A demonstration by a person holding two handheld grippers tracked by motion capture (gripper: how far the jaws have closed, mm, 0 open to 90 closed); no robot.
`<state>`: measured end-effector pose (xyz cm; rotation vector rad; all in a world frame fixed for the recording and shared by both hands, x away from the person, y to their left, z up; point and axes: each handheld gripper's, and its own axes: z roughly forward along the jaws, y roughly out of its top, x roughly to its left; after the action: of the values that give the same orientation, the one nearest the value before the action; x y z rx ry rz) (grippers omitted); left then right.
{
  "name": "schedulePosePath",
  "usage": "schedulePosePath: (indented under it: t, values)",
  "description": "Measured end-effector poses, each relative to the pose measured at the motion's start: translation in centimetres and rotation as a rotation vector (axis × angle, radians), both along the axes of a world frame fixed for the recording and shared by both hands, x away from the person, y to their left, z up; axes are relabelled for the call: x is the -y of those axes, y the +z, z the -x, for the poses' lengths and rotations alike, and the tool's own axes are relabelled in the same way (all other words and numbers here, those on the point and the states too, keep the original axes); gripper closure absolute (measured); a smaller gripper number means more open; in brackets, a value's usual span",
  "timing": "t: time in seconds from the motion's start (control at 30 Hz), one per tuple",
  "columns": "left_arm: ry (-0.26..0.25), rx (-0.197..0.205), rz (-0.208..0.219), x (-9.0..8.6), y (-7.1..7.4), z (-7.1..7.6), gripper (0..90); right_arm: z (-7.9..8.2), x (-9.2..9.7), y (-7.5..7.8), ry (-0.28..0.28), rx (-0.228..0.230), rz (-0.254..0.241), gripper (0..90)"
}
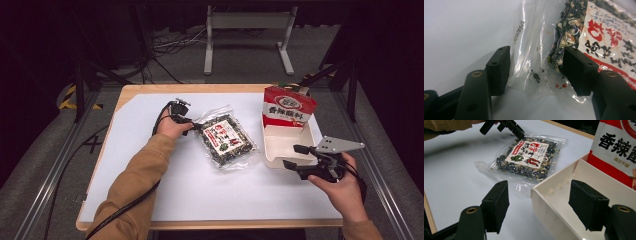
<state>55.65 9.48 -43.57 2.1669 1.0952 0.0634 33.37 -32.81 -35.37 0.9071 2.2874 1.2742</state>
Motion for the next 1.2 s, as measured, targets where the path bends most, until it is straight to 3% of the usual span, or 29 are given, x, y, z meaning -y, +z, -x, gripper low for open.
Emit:
schedulePosePath:
  t: [0.27,0.33,0.43,0.73,1.03,1.2]
  values:
    - [0.028,0.002,-0.019,0.45,0.1,0.27,53.6,-0.1,0.03,-0.08,0.001,-0.002,-0.003,31.7]
    - [0.032,-0.039,0.018,0.53,0.07,0.33,66.0,-0.09,-0.05,-0.06,0.003,-0.002,-0.003,31.6]
    - [0.029,-0.045,0.035,0.45,-0.01,0.38,72.4,0.0,-0.12,0.05,0.008,0.003,-0.004,31.5]
    - [0.051,-0.028,0.043,0.42,-0.04,0.63,77.8,0.01,-0.15,0.06,0.01,0.004,-0.004,31.3]
    - [0.054,-0.004,0.006,0.58,0.57,0.76,82.2,-0.03,-0.05,-0.03,0.006,0.004,-0.002,31.2]
    - [0.062,-0.003,0.038,0.29,0.93,0.93,83.9,-0.05,-0.04,-0.03,0.007,0.007,-0.004,31.3]
